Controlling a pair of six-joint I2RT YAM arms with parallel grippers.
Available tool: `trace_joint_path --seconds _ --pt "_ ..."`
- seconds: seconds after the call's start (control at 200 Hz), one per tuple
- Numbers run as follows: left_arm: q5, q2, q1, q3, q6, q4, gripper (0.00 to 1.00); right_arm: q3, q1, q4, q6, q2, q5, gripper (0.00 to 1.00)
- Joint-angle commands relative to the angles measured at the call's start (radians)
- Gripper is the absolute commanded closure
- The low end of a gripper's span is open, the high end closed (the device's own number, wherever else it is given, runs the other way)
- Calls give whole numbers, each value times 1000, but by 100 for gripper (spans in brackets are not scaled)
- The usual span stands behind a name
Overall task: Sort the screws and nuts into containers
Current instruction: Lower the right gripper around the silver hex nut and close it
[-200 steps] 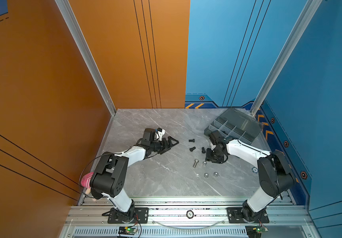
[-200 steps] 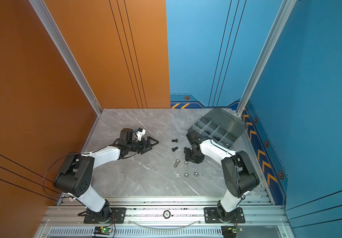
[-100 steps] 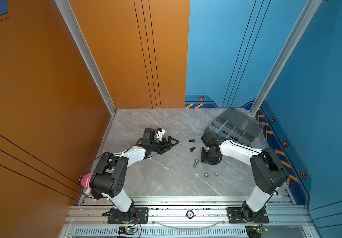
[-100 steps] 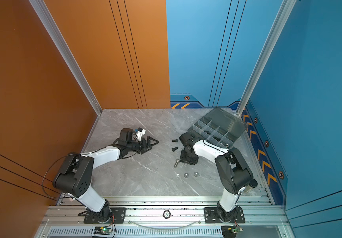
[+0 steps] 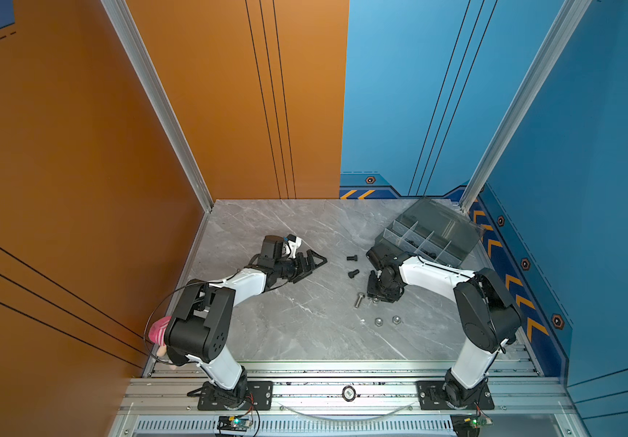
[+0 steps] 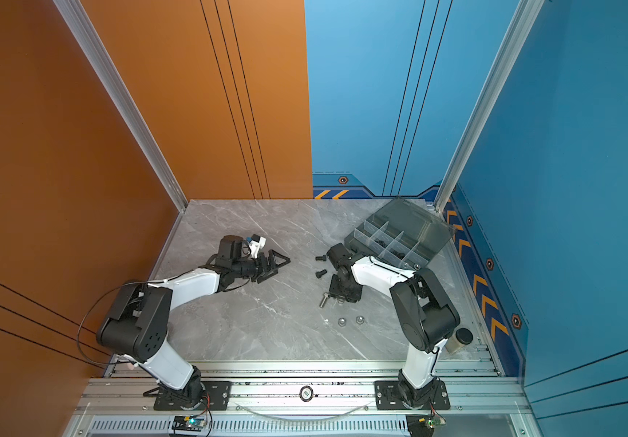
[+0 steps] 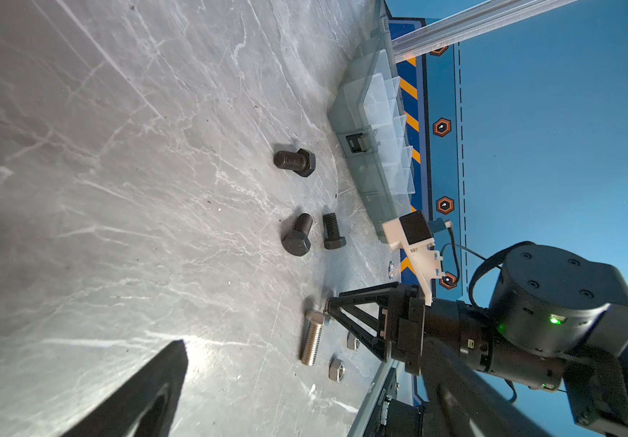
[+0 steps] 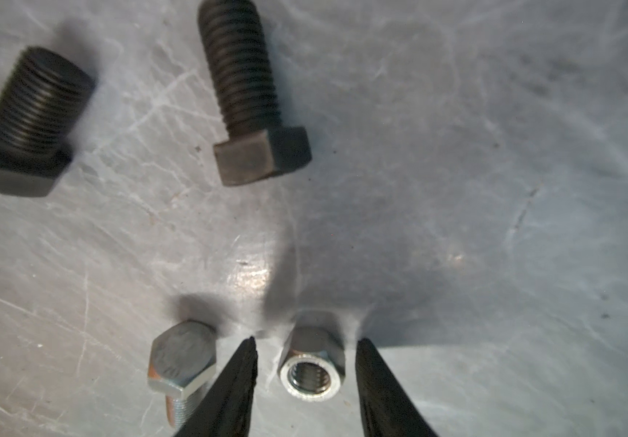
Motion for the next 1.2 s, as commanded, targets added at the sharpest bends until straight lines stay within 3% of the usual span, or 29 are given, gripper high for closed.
trace_joint_path --seconds 0.0,0.441,0.921,1.196 --pt "6 -16 10 -16 13 -1 2 29 12 -33 13 13 46 55" --pt "10 -18 13 -23 12 2 2 43 15 -79 -52 39 43 60" --pt "10 -14 13 -17 11 2 2 40 17 -84 -44 60 60 64" --pt "14 -9 15 -15 12 4 2 42 17 -83 -40 71 64 78"
